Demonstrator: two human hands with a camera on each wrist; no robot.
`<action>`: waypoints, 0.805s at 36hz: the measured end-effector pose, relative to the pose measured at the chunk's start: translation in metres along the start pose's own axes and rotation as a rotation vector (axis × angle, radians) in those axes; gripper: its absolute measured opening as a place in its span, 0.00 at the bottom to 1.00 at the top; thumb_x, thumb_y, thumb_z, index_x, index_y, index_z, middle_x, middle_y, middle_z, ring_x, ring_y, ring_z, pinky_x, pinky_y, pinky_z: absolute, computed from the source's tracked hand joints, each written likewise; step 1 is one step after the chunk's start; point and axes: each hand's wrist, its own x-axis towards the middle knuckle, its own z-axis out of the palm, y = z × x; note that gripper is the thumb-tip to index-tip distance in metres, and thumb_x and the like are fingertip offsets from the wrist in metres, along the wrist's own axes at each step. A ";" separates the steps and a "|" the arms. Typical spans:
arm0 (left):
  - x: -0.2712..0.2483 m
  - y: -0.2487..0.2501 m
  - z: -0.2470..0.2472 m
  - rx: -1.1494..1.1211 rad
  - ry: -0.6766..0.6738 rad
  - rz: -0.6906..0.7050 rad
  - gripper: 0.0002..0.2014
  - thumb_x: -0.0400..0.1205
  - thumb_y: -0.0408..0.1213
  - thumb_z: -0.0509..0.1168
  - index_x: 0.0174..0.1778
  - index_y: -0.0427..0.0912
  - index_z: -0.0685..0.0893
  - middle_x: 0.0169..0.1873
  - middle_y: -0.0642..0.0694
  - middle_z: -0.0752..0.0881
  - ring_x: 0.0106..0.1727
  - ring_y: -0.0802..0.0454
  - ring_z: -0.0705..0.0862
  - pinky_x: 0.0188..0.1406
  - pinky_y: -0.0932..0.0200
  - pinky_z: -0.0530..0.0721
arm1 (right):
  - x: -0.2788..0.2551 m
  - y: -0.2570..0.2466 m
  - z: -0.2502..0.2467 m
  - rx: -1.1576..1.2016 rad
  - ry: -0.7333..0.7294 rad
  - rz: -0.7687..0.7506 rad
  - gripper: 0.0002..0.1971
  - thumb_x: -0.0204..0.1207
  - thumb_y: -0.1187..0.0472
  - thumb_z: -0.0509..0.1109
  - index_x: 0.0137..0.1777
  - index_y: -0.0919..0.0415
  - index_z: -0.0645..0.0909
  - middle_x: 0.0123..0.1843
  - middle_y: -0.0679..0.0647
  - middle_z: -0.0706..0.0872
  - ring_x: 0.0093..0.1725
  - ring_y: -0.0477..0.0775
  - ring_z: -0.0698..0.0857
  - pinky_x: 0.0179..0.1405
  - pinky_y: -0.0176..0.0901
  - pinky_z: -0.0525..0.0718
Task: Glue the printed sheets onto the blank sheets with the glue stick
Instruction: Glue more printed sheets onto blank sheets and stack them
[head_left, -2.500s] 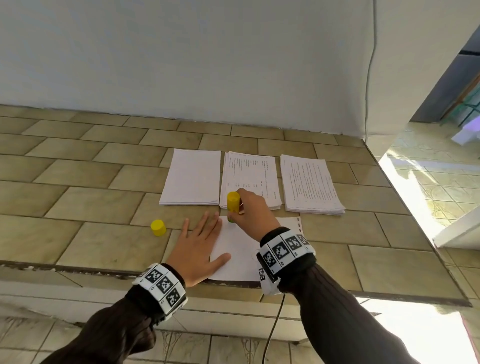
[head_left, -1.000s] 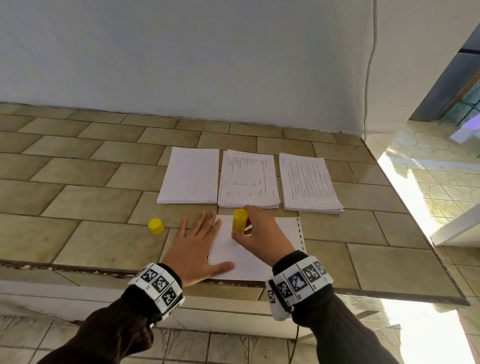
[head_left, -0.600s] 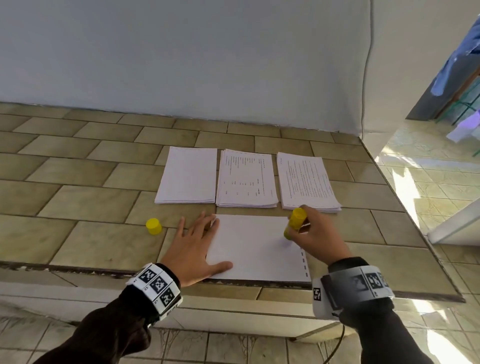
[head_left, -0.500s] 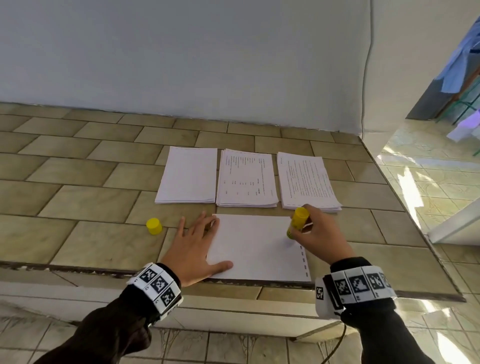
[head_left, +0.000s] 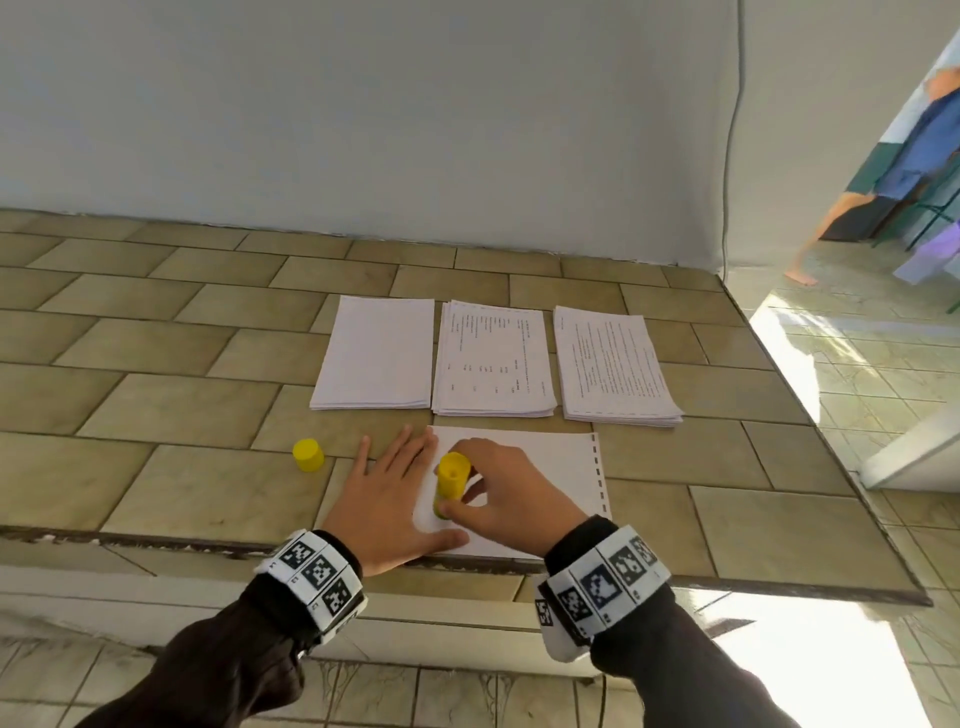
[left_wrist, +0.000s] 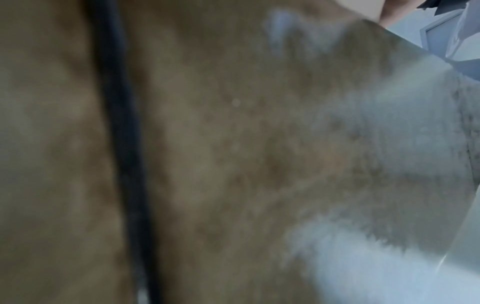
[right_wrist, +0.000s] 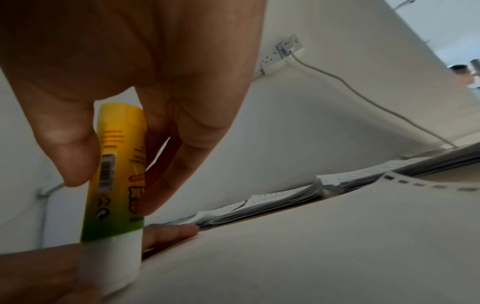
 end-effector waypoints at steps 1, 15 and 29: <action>0.000 0.000 0.001 0.010 0.001 0.002 0.63 0.61 0.88 0.30 0.87 0.48 0.42 0.86 0.54 0.40 0.85 0.56 0.33 0.83 0.35 0.37 | 0.002 -0.003 0.003 0.004 -0.013 -0.002 0.08 0.72 0.59 0.76 0.44 0.56 0.79 0.47 0.53 0.84 0.44 0.50 0.84 0.44 0.49 0.87; -0.001 0.004 -0.007 0.009 -0.039 -0.024 0.66 0.58 0.88 0.28 0.87 0.46 0.39 0.85 0.54 0.36 0.84 0.56 0.32 0.82 0.36 0.35 | -0.008 0.007 -0.012 0.011 -0.047 0.024 0.12 0.72 0.58 0.76 0.53 0.61 0.82 0.50 0.53 0.85 0.47 0.49 0.85 0.47 0.45 0.87; -0.002 0.004 -0.008 0.038 -0.071 -0.016 0.65 0.57 0.87 0.25 0.86 0.45 0.36 0.84 0.53 0.33 0.84 0.54 0.30 0.82 0.36 0.34 | -0.054 0.046 -0.071 0.005 0.010 0.187 0.09 0.70 0.62 0.77 0.49 0.53 0.84 0.47 0.44 0.86 0.47 0.42 0.85 0.50 0.34 0.86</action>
